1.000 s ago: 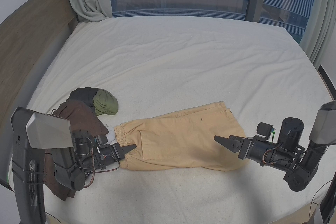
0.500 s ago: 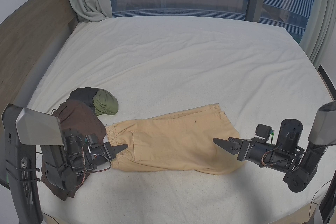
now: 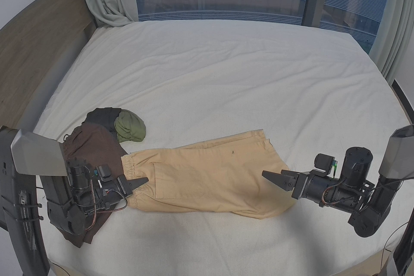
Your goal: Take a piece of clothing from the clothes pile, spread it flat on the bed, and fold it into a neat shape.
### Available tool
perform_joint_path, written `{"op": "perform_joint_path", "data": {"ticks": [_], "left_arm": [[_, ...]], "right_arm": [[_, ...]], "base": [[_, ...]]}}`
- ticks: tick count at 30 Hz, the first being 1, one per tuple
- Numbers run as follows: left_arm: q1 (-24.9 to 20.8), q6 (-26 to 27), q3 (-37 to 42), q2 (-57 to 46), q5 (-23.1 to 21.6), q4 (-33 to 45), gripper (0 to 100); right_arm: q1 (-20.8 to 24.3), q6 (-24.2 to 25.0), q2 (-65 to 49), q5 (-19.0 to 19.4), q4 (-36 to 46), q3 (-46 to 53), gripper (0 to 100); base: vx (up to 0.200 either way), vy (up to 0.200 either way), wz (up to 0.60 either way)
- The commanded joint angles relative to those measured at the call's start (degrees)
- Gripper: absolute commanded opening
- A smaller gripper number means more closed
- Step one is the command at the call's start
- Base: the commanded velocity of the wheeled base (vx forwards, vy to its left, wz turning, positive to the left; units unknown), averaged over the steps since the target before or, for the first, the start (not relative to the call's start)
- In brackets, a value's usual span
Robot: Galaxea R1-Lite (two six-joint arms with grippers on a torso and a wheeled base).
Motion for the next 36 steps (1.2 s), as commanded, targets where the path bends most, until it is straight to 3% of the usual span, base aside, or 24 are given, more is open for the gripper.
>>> {"op": "perform_joint_path", "data": {"ticks": [1, 20, 31, 36], "left_arm": [[0.71, 0.02, 0.50, -0.31, -0.27, -0.01, 0], [7.65, 4.06, 4.10, -1.45, -5.98, -0.01, 0], [6.68, 4.06, 3.31, -2.41, -6.07, -0.01, 0], [2.99, 3.88, 0.41, -2.50, -5.54, -0.01, 0]], "right_arm": [[0.01, 0.01, 0.10, 0.05, -0.01, 0.01, 100], [0.19, 0.01, 0.45, 0.05, -0.01, 0.01, 100], [0.19, 0.01, 0.45, -0.03, -0.01, 0.10, 100], [-0.16, 0.01, 0.36, 0.05, -0.09, -0.17, 100]], "base": [[0.000, 0.000, 0.00], [0.000, 0.000, 0.00], [0.000, 0.000, 0.00], [0.000, 0.000, 0.00]]}}
